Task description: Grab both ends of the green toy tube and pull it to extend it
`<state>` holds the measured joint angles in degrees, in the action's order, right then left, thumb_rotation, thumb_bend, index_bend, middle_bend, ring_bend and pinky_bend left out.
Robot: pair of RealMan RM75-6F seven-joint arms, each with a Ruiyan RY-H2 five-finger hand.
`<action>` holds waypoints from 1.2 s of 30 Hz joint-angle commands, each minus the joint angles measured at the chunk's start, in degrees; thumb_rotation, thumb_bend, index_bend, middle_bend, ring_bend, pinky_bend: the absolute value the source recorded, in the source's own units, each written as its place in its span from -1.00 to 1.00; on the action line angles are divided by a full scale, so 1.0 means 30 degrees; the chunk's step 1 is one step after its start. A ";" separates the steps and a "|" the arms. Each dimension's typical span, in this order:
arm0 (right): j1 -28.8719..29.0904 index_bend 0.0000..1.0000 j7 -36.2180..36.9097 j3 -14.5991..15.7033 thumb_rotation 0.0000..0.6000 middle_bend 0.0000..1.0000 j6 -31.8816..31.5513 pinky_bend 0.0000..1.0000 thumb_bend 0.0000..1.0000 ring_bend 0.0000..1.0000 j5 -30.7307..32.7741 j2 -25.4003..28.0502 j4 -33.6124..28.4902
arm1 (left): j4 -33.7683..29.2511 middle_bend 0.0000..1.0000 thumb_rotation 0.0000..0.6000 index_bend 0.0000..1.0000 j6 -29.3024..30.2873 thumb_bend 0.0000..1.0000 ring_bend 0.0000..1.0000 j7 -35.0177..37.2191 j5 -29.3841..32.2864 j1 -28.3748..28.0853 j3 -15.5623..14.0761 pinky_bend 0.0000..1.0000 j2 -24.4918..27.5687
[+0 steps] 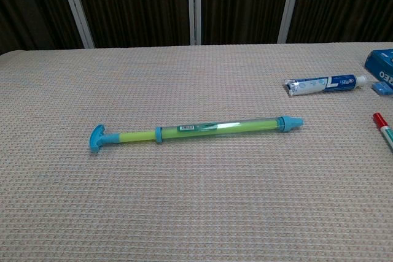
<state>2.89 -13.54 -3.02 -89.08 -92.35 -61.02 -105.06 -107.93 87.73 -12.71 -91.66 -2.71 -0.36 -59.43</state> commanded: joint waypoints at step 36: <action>1.1287 -0.72 -0.1812 -0.4256 1.00 1.00 1.4900 1.00 -1.00 1.00 0.9334 -0.7027 0.6227 | 0.0886 -1.00 1.00 -1.00 -0.2460 -1.00 -1.00 -0.1272 0.3561 -0.1281 0.1082 -1.00 -0.1094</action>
<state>33.31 -17.30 -14.17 -47.50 -67.37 -78.55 -89.47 -105.42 80.53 -16.49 -81.29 -6.43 2.73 -62.64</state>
